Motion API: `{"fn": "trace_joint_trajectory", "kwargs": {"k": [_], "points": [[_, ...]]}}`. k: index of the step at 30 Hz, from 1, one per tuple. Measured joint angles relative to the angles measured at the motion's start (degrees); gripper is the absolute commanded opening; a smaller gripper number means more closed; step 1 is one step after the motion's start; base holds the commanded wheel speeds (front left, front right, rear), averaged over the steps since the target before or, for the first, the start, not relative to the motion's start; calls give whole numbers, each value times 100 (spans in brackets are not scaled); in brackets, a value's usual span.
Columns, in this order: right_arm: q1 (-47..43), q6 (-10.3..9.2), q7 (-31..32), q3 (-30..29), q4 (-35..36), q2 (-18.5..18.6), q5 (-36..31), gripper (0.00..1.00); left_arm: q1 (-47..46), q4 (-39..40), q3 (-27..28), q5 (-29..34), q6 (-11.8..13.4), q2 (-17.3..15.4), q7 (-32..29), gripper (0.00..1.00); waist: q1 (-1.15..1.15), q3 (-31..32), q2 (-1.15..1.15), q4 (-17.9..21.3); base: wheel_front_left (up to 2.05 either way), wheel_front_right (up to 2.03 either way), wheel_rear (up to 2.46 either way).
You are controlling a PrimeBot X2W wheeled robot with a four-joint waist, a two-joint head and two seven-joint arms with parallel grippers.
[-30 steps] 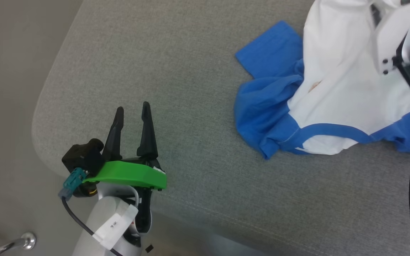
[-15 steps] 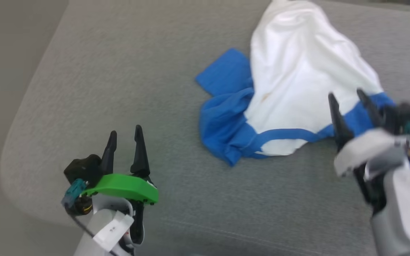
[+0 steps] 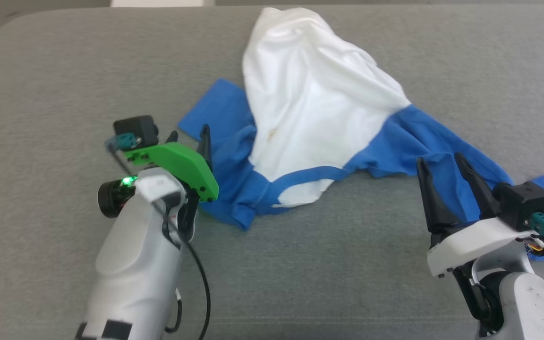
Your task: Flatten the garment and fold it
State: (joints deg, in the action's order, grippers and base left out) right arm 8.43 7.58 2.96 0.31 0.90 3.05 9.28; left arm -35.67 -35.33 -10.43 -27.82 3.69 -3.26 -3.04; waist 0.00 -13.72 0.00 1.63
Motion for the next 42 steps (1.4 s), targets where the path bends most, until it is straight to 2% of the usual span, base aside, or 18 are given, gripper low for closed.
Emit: {"fn": "trace_joint_trajectory", "kwargs": {"k": [7,11,17,18,19,20,23,26,31,37,42], "points": [[-1,0,5,204,93,-3,193,100,-650,-984,-278,44,123,-142,-1246,100,0,-257,0,362,0,0,0],[1,0,4,257,107,-4,244,100,-1007,-1229,-550,107,-105,-281,-2081,100,0,-415,0,489,0,0,0],[1,0,3,265,124,-3,293,100,-1259,-1243,-700,103,-270,-363,-2618,100,0,-560,0,565,0,0,0],[3,0,3,275,125,-3,299,100,-1269,-1236,-722,102,-331,-378,-2643,76,0,-570,0,570,0,0,0],[4,0,3,278,125,-4,303,100,-1273,-1224,-726,102,-366,-391,-2643,31,0,-577,0,571,0,0,0],[6,0,3,281,127,-3,320,100,-1274,-1191,-736,105,-370,-398,-2554,0,0,-587,0,571,0,0,0],[8,0,2,271,130,-4,348,100,-1250,-1092,-704,119,-327,-378,-1957,0,0,-605,0,547,0,0,0],[8,0,-1,234,126,-3,346,100,-1144,-1028,-572,121,-135,-341,-1285,0,0,-597,0,480,0,0,0],[3,0,5,131,133,-4,339,100,-926,-782,27,-15,199,-612,-136,0,0,-504,0,302,0,0,0],[-35,0,58,105,159,-7,338,100,-263,-521,711,-387,456,-861,600,0,0,-302,0,96,0,0,0],[-141,0,142,13,163,-11,335,100,509,-299,1137,-636,731,-912,1051,0,0,-97,0,-41,0,0,0]]}}
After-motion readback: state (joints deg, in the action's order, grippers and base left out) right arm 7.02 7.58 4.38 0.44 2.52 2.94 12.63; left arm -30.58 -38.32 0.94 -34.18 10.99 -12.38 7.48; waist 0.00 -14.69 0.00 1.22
